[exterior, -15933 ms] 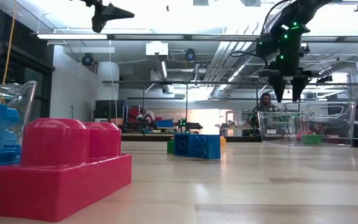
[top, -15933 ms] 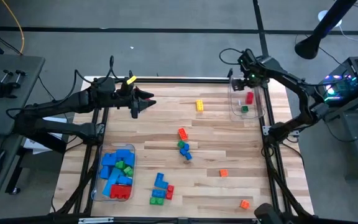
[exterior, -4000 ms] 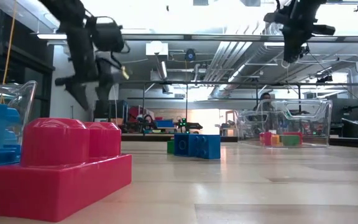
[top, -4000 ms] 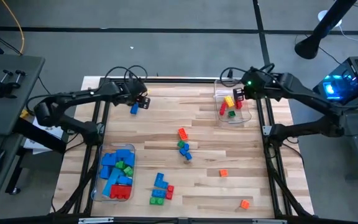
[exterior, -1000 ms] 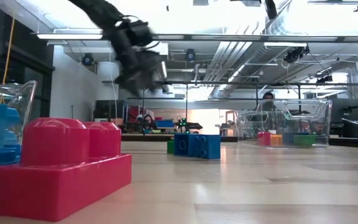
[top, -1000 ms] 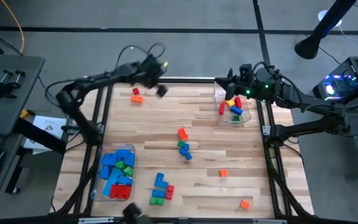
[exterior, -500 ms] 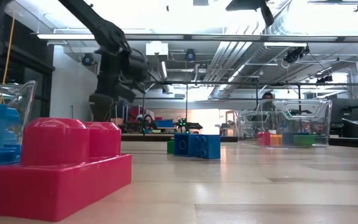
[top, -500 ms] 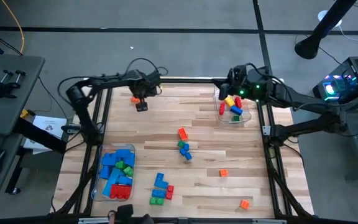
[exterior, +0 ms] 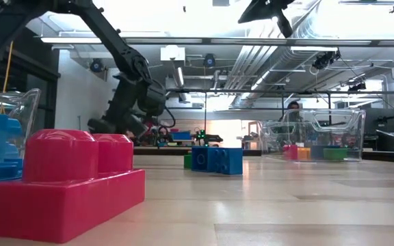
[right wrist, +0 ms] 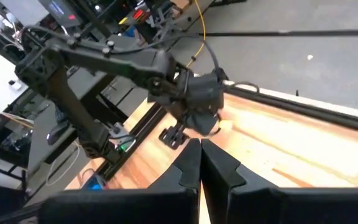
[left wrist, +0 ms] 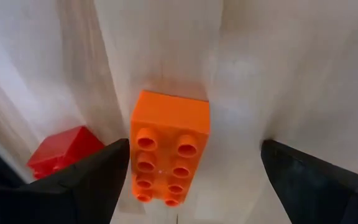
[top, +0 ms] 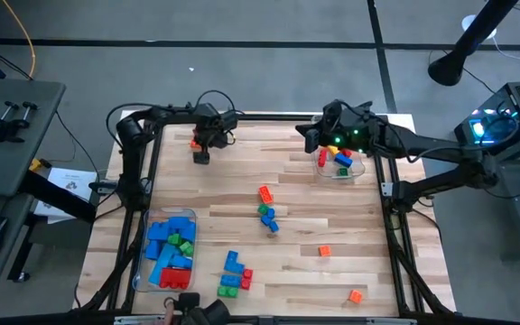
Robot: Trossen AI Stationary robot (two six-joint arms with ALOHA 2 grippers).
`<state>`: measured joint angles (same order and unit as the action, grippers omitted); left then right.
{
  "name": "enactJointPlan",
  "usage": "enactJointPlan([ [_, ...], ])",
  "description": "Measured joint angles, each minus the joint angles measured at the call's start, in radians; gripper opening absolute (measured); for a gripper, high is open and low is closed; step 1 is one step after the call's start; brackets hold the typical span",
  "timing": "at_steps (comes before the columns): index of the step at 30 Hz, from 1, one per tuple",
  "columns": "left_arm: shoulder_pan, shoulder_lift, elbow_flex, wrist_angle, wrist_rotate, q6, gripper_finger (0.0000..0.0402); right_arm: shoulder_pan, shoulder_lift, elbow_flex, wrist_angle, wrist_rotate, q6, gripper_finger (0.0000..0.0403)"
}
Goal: Sort blocks by size
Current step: Put the small orange game piece into the top transparent bin
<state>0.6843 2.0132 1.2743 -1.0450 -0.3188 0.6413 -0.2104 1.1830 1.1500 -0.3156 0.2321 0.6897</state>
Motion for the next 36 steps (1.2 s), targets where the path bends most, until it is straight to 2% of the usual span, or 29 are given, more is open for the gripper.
enactJointPlan([
  [6,0.009,0.001,0.0,-0.02,0.091,-0.019,0.035,0.037,0.008,0.0,0.001,0.002,0.009,0.0],
  [10,-0.019,0.002,-0.001,-0.049,0.119,-0.081,0.0322,0.05,0.008,0.0,0.001,0.018,0.004,0.0],
  [16,-0.094,0.004,-0.003,-0.087,0.174,-0.185,0.0239,0.05,0.008,0.0,0.002,0.021,0.002,0.0],
  [20,-0.152,0.002,-0.003,-0.074,0.272,-0.345,0.0173,0.05,0.008,0.0,0.002,0.021,0.002,0.0],
  [23,-0.202,0.001,-0.003,-0.054,0.289,-0.47,0.0125,0.05,0.008,0.0,0.001,0.02,0.002,0.0],
  [26,-0.262,-0.005,-0.003,-0.031,0.342,-0.536,0.0111,0.05,0.007,0.0,0.001,0.006,-0.015,0.0],
  [30,-0.342,-0.061,0.001,0.105,0.522,-0.562,0.0111,0.05,-0.017,0.0,0.001,-0.018,-0.037,0.0],
  [33,-0.362,-0.149,0.054,0.216,0.617,-0.615,0.0111,0.05,-0.058,0.0,0.012,-0.013,-0.043,0.0],
  [36,-0.355,-0.231,0.112,0.455,0.64,-0.698,0.0111,0.05,-0.106,0.0,0.03,0.016,-0.045,0.0],
])
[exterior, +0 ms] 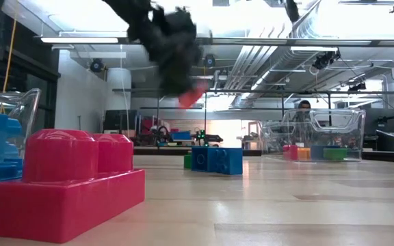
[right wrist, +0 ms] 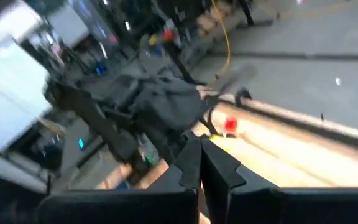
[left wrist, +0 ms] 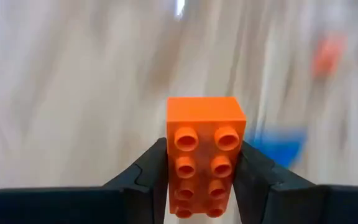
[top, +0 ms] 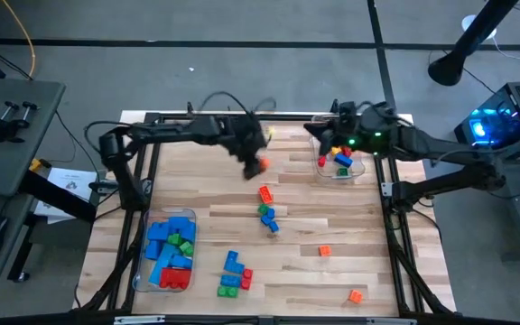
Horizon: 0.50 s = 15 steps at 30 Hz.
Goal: Sort blocks by size
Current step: Put the small orange game piece into the top transparent bin
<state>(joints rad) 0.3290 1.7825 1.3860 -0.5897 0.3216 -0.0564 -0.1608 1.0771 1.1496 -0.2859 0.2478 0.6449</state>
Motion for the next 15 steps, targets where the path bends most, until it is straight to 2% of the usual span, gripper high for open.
enactJointPlan([
  [4,-0.006,-0.02,0.043,0.362,-0.004,-0.125,0.0111,0.0,-0.055,0.0,0.036,0.013,-0.024,0.0],
  [7,-0.005,0.038,0.098,0.518,-0.005,-0.216,0.0111,0.0,-0.079,0.0,0.049,0.014,-0.025,0.0],
  [15,-0.056,0.362,0.299,0.546,-0.004,-0.295,0.0111,-0.003,-0.084,0.0,0.078,0.038,-0.067,0.0],
])
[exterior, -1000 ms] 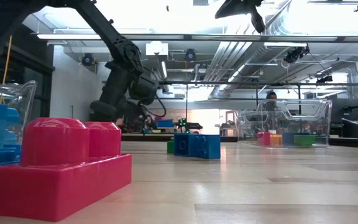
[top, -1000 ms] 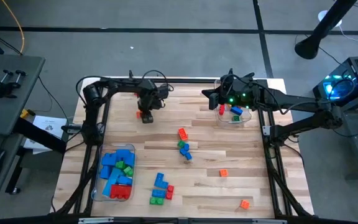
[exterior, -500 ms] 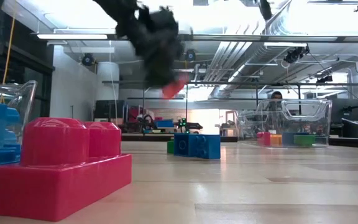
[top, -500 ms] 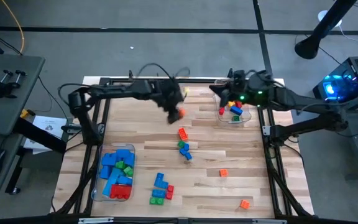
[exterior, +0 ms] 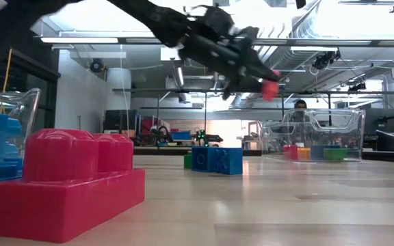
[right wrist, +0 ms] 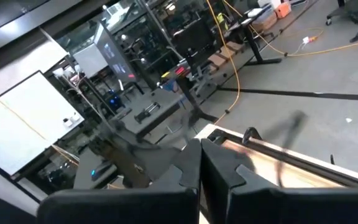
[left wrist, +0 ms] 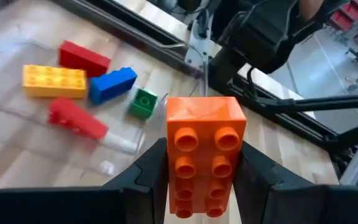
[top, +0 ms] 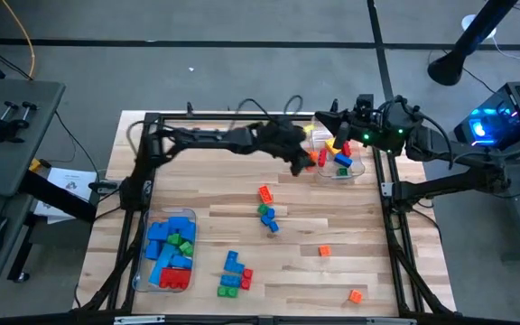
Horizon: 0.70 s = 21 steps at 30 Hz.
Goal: Sort blocks by size
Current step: Put the small orange game piece into the top transparent bin, then put the small red game piece into the top transparent bin
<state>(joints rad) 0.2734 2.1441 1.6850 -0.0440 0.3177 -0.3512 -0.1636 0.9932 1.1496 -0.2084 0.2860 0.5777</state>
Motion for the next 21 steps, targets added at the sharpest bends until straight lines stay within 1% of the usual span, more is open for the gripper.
enactJointPlan([
  [5,0.003,0.153,0.166,0.059,0.0,-0.09,0.0111,0.0,0.0,0.0,0.002,0.003,-0.003,0.0],
  [8,0.005,0.193,0.238,0.128,-0.013,-0.118,0.0111,0.0,0.0,0.0,0.004,0.003,0.0,0.0],
  [10,0.009,0.208,0.265,0.161,-0.05,-0.131,0.0111,0.0,0.0,0.0,0.004,0.003,0.007,0.0],
  [11,0.009,0.217,0.275,0.167,-0.071,-0.135,0.0117,0.0,0.0,0.0,0.005,0.003,0.008,0.0],
  [13,0.013,0.241,0.292,0.154,-0.095,-0.122,0.0157,0.0,0.0,0.0,0.008,0.003,0.008,0.0],
  [16,0.023,0.255,0.298,0.122,-0.109,-0.051,0.0235,0.0,0.0,0.0,0.008,0.003,0.007,0.0],
  [18,0.035,0.245,0.302,0.106,-0.128,-0.034,0.0281,0.0,0.0,0.0,0.008,0.003,0.005,0.0],
  [21,0.068,0.204,0.304,0.046,-0.103,-0.031,0.0329,0.0,0.0,0.0,0.008,0.003,-0.002,0.0],
])
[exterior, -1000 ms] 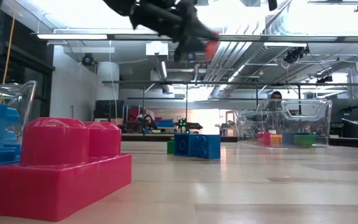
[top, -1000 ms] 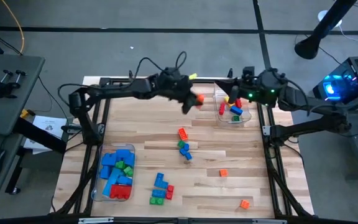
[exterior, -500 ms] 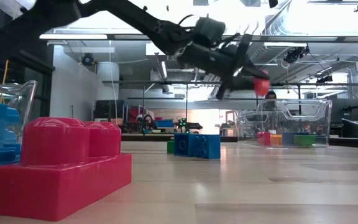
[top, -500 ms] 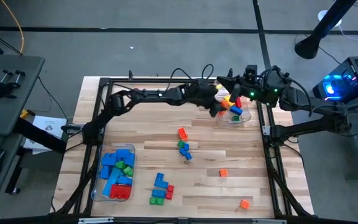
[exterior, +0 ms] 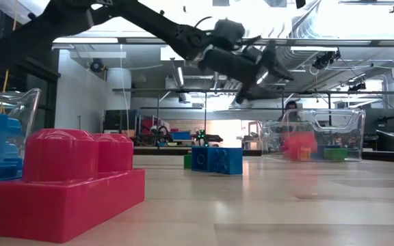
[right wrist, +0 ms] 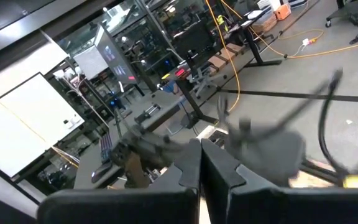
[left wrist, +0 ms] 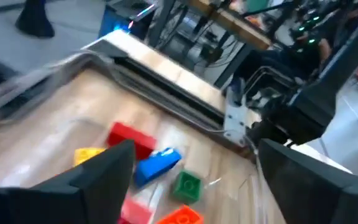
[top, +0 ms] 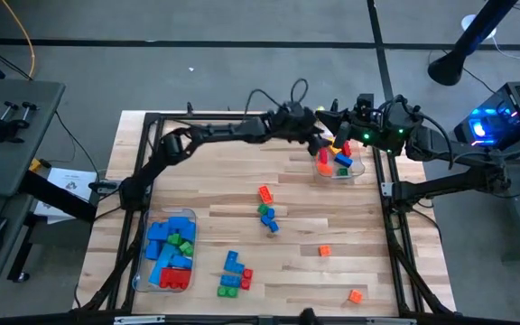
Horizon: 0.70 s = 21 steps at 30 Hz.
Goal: Sort blocks by size
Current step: Put the small red game piece into the top transparent bin
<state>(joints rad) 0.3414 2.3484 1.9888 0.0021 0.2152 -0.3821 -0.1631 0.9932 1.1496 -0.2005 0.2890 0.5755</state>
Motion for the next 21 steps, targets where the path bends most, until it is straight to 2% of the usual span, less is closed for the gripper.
enactJointPlan([
  [4,0.085,-0.102,0.0,-0.267,0.014,0.107,0.0349,0.0,0.0,0.0,0.0,-0.002,0.0,0.0],
  [6,0.134,-0.169,0.0,-0.467,-0.069,0.198,0.0349,0.0,0.0,0.0,-0.002,-0.009,0.0,0.0],
  [10,0.252,-0.254,-0.006,-0.849,-0.306,0.296,0.0345,0.0,0.002,0.0,-0.014,-0.008,-0.014,0.0],
  [12,0.326,-0.274,-0.025,-0.992,-0.348,0.304,0.0345,0.0,0.004,0.0,-0.02,-0.008,-0.016,0.0],
  [17,0.503,-0.28,-0.102,-1.261,-0.348,0.234,0.0345,0.0,0.025,0.0,-0.026,-0.008,-0.016,0.0],
  [21,0.568,-0.278,-0.187,-1.342,-0.331,0.239,0.0345,0.0,0.048,0.0,-0.033,-0.008,-0.014,0.0],
])
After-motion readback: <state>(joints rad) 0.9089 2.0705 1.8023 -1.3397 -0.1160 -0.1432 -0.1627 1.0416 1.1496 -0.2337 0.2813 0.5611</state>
